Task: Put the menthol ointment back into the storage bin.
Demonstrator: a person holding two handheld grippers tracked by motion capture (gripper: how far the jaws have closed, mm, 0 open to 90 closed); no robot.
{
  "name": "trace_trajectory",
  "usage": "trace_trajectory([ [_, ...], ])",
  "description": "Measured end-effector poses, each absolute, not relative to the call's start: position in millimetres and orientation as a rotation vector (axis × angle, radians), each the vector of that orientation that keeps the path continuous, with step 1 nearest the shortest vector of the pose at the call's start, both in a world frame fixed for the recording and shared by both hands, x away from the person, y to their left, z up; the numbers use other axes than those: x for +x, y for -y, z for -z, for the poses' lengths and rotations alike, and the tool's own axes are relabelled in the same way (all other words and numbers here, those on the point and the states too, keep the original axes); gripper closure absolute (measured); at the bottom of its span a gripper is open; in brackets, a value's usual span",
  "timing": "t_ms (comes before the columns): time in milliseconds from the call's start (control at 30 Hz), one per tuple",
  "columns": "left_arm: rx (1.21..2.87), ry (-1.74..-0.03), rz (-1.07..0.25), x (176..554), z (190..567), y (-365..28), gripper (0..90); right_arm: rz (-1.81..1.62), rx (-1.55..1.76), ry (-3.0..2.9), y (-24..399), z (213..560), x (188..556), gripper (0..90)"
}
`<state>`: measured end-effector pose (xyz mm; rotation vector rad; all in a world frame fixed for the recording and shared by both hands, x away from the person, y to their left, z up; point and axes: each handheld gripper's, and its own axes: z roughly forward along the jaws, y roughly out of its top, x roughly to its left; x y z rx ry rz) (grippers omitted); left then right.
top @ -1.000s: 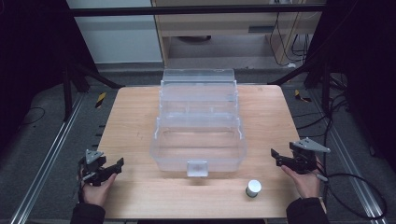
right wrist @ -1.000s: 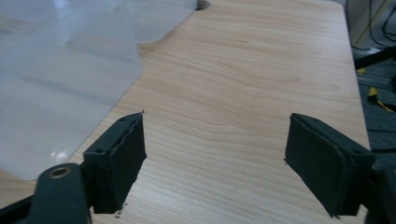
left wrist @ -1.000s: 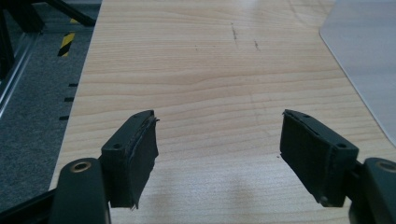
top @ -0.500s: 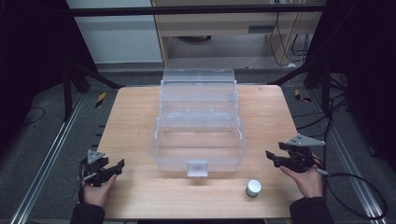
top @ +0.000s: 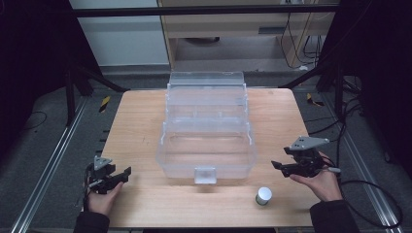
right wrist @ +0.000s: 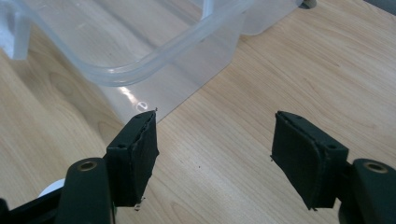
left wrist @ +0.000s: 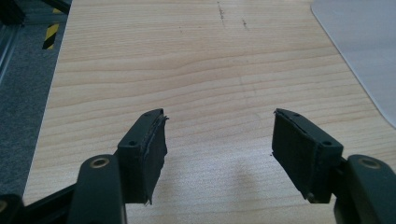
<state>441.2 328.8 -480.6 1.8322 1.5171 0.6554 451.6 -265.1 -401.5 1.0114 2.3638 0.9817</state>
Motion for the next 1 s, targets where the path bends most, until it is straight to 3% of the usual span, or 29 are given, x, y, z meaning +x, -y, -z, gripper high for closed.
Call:
trace_trajectory([
  [1000, 1.868, -1.502, -0.646, 443, 483, -326, 34.4, -0.706, 0.650, -2.777, 225, 379, 441, 37.2],
])
